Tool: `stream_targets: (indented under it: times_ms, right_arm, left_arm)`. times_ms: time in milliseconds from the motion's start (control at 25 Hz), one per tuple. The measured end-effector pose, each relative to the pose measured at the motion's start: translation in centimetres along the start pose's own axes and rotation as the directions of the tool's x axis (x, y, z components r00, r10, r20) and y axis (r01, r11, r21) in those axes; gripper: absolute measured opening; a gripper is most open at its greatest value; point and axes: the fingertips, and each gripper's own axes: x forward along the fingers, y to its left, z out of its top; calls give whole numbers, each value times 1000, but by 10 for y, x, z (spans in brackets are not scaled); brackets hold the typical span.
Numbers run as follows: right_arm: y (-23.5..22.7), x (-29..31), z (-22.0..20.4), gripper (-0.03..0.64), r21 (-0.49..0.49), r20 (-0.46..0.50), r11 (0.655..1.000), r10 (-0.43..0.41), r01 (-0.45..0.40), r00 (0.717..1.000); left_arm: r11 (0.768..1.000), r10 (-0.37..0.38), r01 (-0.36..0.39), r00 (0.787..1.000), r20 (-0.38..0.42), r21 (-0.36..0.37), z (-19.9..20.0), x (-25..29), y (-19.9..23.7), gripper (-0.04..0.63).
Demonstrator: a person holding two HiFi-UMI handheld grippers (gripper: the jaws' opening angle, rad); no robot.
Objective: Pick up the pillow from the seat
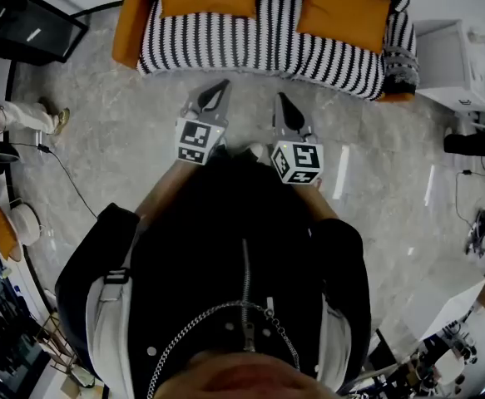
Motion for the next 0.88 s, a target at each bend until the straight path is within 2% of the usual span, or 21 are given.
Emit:
stream_targets:
  times_ms: [880]
  right_arm:
    - [8,6,-8,2,-34,-15,999,-1,0,1000]
  left_arm:
    - [1000,-8,8,1000,18,-19,-2,-6,10,9]
